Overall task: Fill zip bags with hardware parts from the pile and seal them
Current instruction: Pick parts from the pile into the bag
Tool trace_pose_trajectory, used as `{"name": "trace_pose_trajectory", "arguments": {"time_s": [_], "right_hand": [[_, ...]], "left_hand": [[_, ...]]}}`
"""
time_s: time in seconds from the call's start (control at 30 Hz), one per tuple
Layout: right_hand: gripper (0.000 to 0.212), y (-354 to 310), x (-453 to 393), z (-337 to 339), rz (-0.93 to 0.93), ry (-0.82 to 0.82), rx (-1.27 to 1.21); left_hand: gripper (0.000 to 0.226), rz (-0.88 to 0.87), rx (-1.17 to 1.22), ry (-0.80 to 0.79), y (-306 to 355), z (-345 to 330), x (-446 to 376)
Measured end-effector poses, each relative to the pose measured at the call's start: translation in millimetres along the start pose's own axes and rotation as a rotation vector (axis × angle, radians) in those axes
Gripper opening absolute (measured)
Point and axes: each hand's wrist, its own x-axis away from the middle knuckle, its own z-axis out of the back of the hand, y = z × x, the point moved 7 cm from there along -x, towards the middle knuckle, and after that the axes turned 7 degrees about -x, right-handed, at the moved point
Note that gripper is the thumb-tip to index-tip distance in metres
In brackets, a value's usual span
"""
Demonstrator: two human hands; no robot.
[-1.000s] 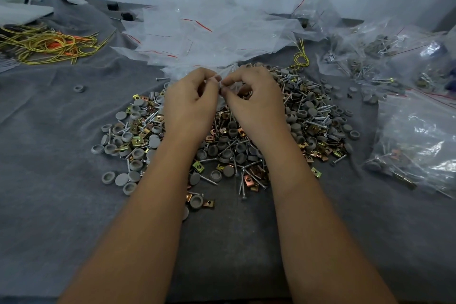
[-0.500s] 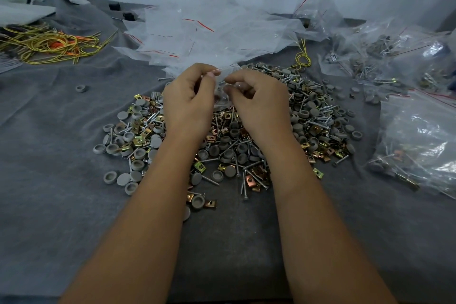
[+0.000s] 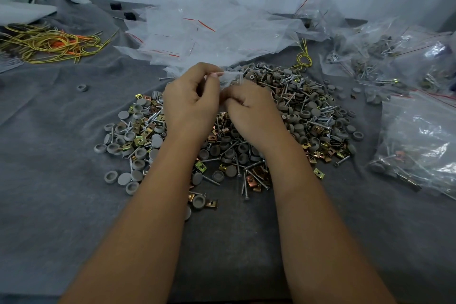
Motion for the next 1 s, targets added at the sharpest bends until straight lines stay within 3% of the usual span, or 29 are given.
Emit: {"name": "trace_pose_trajectory", "arguments": {"time_s": [0.17, 0.37, 0.5, 0.67, 0.8, 1.0], "right_hand": [[0.026, 1.3, 0.2, -5.9, -0.013, -0.054, 0.0], [0.034, -5.4, 4.1, 22.1, 0.05, 0.271, -0.242], [0.036, 4.3, 4.4, 29.9, -0.042, 0.35, -0.246], [0.028, 17.3, 0.2, 16.1, -0.164, 0.141, 0.198], [0.03, 11.4, -0.6, 1.3, -0.08, -0.042, 0.517], [0.025, 13.5, -0.9, -0.9, -0.065, -0.077, 0.604]], "left_hand": [[0.025, 0.0, -0.093, -0.011, -2.7, -1.5, -0.6], [0.029, 0.047, -0.12, 0.201, -4.4, 18.4, -1.4], [0.031, -0.036, -0.121, 0.307, 4.2, 31.5, -0.7], [0.03, 0.114, -0.25, 0.08, -13.5, 10.1, -5.5], [0.019, 0.222, -0.112, -0.027, -24.8, -1.1, -5.4], [0.016, 0.268, -0.059, -0.094, -26.1, -7.9, -3.7]]}}
